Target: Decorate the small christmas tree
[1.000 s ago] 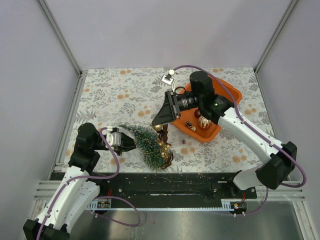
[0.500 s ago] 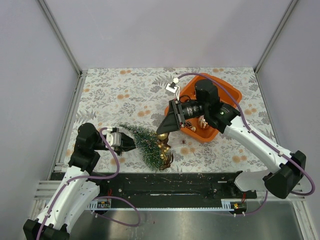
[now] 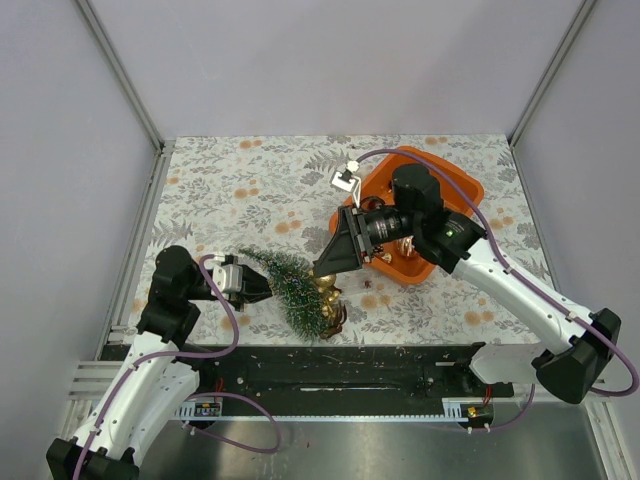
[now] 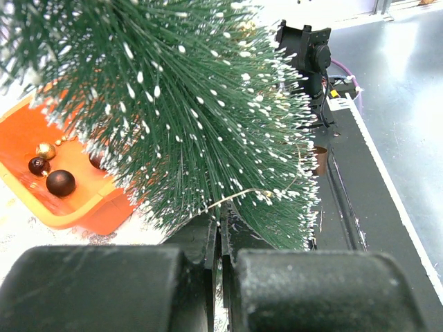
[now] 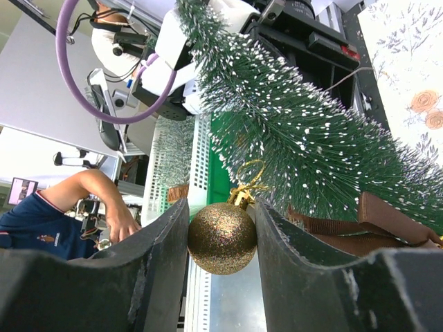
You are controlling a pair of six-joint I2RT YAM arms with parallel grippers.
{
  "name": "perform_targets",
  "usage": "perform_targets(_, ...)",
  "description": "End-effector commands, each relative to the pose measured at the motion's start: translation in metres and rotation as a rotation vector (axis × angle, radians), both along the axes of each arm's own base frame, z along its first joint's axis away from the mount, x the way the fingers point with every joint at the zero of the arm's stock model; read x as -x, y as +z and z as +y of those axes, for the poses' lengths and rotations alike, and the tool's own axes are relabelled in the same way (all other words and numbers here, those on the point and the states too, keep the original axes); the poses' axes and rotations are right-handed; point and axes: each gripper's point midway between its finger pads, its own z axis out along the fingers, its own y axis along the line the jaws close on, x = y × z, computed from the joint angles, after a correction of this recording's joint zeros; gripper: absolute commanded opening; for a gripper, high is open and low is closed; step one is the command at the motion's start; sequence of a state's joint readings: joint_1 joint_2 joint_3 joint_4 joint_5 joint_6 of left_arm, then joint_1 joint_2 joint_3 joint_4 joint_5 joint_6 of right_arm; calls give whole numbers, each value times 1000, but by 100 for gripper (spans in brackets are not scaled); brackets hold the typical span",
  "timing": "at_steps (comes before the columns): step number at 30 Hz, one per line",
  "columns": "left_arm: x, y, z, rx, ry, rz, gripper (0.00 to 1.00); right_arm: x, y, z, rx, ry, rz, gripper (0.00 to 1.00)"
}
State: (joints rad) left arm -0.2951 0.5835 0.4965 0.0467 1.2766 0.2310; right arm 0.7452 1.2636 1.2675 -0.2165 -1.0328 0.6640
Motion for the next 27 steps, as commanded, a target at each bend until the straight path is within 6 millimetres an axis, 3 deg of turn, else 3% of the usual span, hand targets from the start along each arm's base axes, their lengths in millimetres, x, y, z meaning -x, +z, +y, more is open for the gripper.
perform_targets(1,-1,9,1,19,2,-66,2,4,0,6,11,10,-30,19)
perform_targets(6,-1,8,1,19,2,-66,2,13,-6,6,32,32,-44,18)
perform_targets(14,-2,7,0,21,6,-62,2,18,11,11,11,58,-88,18)
perform_targets(27,1,6,1,17,-5,-64,2,-1,31,29,12,74,-166,18)
